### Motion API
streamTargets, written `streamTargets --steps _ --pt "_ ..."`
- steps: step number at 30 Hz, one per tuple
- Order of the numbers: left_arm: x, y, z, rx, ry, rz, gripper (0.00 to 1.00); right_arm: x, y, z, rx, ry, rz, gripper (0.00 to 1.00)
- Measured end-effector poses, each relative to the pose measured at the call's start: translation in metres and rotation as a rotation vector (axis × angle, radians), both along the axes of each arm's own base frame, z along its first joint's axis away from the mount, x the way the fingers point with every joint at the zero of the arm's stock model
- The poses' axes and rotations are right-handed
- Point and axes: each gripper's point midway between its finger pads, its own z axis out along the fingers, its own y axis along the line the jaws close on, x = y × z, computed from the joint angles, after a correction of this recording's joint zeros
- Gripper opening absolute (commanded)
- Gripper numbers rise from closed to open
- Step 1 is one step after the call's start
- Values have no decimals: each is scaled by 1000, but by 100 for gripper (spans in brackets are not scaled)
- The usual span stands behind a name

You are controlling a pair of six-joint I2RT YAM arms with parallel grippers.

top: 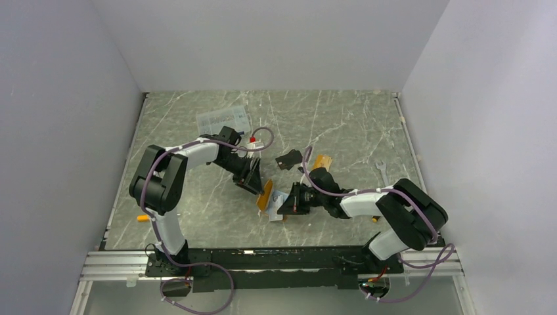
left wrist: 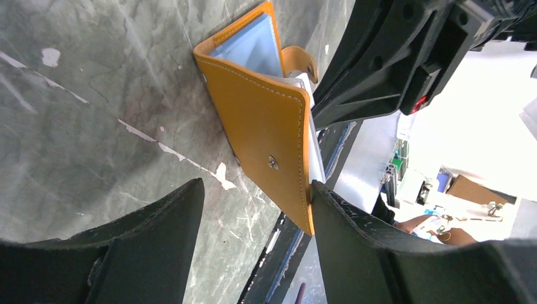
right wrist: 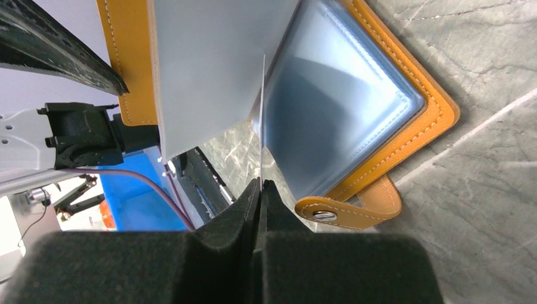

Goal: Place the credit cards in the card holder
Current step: Turn over the card holder at the center of the board.

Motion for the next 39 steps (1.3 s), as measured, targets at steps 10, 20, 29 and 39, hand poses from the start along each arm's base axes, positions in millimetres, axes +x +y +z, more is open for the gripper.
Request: streamTargets --steps 10,20,29,39 --pt "6 0 3 -23 5 24 65 -2 8 5 1 -18 25 0" --pt "11 12 -1 -9 18 55 64 11 26 43 51 -133 56 0" --pt "13 26 -9 15 35 70 63 16 43 22 5 -95 93 0" --pt "14 38 -26 104 8 64 47 12 43 7 -19 -56 107 0"
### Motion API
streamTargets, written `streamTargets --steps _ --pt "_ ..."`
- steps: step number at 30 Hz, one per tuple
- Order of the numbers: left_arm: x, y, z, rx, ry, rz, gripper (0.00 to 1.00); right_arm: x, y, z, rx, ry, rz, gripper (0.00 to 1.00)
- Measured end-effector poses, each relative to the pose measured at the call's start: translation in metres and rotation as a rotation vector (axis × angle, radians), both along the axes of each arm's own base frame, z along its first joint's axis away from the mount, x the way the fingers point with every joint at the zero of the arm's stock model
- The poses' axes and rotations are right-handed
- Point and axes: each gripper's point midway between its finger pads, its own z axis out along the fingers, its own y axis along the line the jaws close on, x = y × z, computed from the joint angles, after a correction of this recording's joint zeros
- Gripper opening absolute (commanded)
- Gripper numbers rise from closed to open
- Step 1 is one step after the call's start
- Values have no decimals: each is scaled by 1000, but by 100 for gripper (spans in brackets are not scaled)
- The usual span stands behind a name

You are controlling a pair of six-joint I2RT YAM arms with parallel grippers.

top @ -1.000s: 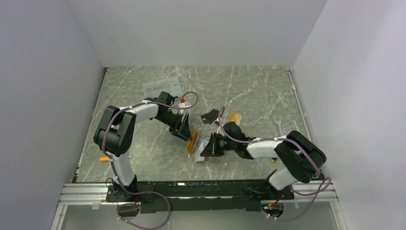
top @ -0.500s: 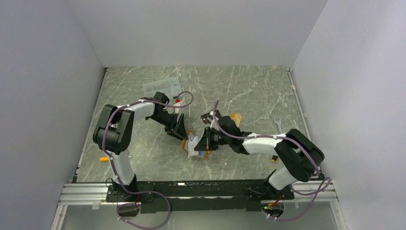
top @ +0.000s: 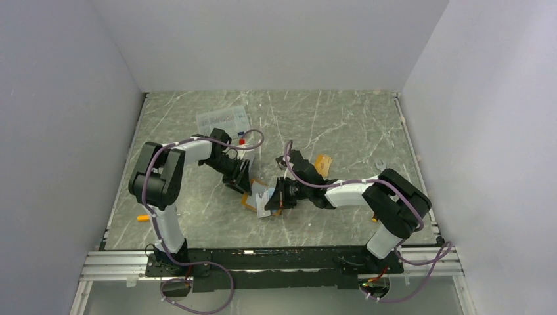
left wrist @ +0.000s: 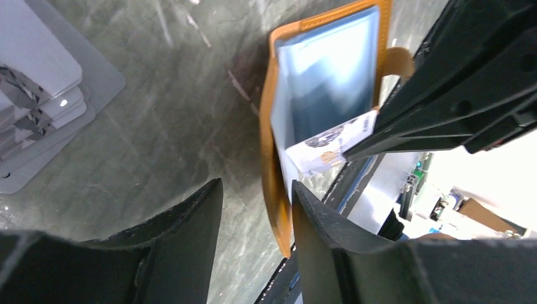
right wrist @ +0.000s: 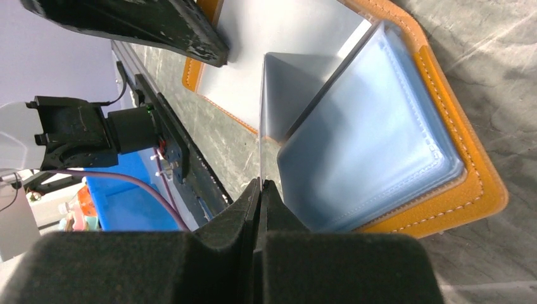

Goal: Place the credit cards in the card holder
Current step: Turn over the card holder at the center of the board.

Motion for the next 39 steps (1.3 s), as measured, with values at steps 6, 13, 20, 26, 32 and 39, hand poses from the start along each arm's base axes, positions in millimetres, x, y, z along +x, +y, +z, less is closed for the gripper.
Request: streamTargets --steps 6,13,20,26,32,39 --pt "-10 -3 -12 42 16 -36 37 0 0 0 2 1 -2 0" --pt "-17 -13 -16 45 37 -72 12 -6 -12 6 17 -4 -20 0" --pt "-18 -14 -11 42 35 -77 11 -9 -52 15 61 -22 -106 0" --pt "-29 -22 -5 39 39 -114 11 -31 -71 1 41 14 -112 0" --pt "-36 -28 -4 39 42 -143 10 -41 -80 -5 25 35 -115 0" --pt "-37 -28 -4 43 41 -147 9 -47 -84 -3 35 23 -115 0"
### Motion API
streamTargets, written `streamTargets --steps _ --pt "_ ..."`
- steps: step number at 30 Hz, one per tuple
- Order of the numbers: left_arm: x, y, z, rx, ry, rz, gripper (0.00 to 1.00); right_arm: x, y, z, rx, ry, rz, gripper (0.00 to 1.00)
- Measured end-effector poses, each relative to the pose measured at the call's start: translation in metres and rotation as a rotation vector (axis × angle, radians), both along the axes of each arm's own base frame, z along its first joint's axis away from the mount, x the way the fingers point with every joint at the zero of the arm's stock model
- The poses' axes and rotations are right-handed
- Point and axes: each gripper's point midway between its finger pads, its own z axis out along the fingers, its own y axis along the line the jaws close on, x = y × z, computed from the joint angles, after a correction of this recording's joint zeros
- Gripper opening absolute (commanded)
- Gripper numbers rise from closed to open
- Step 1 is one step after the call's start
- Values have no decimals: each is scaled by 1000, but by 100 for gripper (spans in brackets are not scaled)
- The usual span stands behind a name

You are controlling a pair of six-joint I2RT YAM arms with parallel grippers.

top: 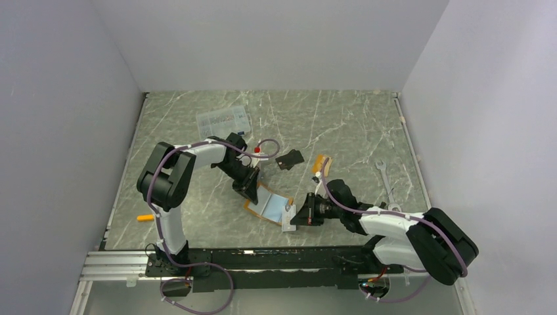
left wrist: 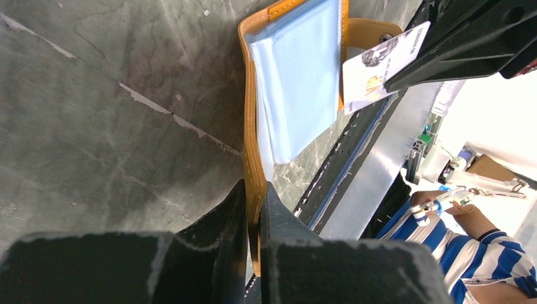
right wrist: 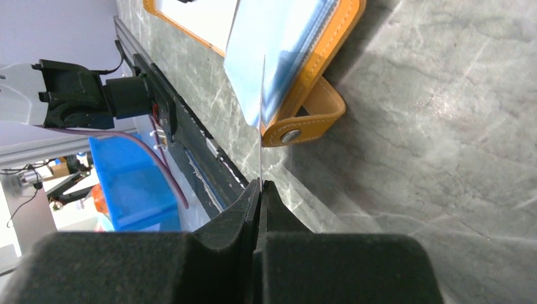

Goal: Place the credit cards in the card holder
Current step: Turn over the card holder at the center of the board.

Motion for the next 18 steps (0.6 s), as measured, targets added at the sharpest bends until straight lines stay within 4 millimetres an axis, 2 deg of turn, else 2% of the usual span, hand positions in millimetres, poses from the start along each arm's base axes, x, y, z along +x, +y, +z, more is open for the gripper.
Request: streamTargets --steps 7,18 --pt "4 -1 2 2 -15 -5 9 -8 -6 -6 -10 18 -3 0" --pt "2 -2 2 2 -13 -13 9 -9 -7 -10 -17 32 -4 0"
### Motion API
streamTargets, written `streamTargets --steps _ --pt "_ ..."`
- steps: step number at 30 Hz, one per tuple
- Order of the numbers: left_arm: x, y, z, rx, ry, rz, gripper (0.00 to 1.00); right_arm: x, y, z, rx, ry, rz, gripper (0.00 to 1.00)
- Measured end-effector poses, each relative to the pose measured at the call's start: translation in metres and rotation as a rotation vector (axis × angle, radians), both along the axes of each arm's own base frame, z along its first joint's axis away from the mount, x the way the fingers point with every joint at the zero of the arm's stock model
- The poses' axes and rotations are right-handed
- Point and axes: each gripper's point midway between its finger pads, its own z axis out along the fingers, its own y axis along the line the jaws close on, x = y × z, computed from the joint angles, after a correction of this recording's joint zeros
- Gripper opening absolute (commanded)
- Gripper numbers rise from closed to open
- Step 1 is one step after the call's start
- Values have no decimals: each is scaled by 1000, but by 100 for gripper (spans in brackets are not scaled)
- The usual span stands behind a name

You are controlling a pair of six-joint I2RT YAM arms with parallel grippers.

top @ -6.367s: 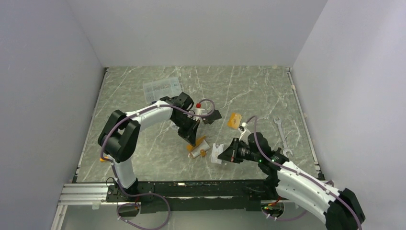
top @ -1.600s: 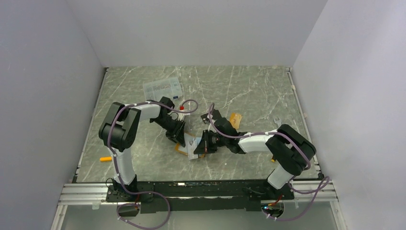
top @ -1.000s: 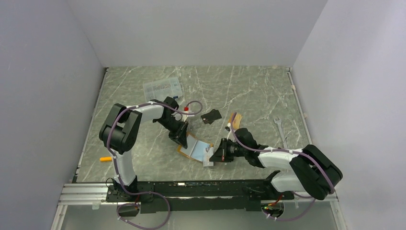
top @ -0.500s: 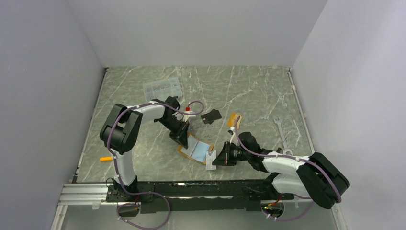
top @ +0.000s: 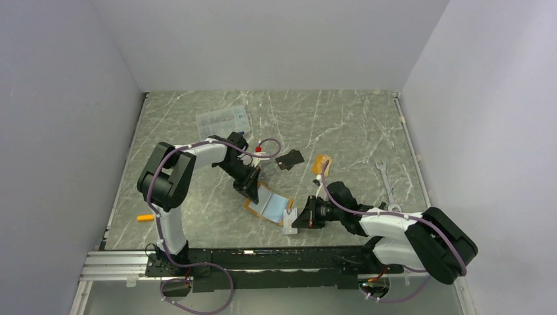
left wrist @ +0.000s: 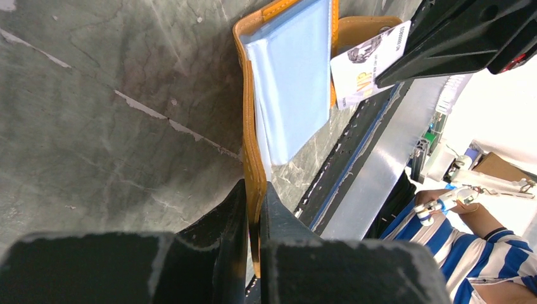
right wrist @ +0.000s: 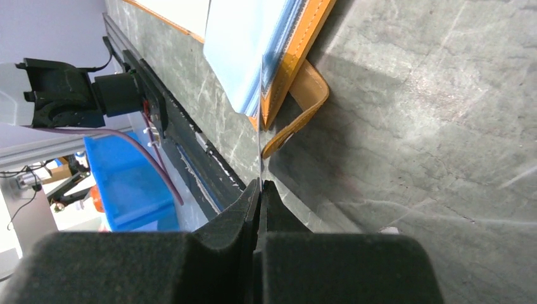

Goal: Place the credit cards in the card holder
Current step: Turn over the card holder at the center of the board.

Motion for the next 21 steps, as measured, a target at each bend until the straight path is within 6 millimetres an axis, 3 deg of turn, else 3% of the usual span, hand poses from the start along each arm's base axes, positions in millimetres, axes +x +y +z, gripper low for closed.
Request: streamTargets --steps 21 --pt "0 -1 1 -3 -5 -8 6 1 4 -7 8 37 -2 0"
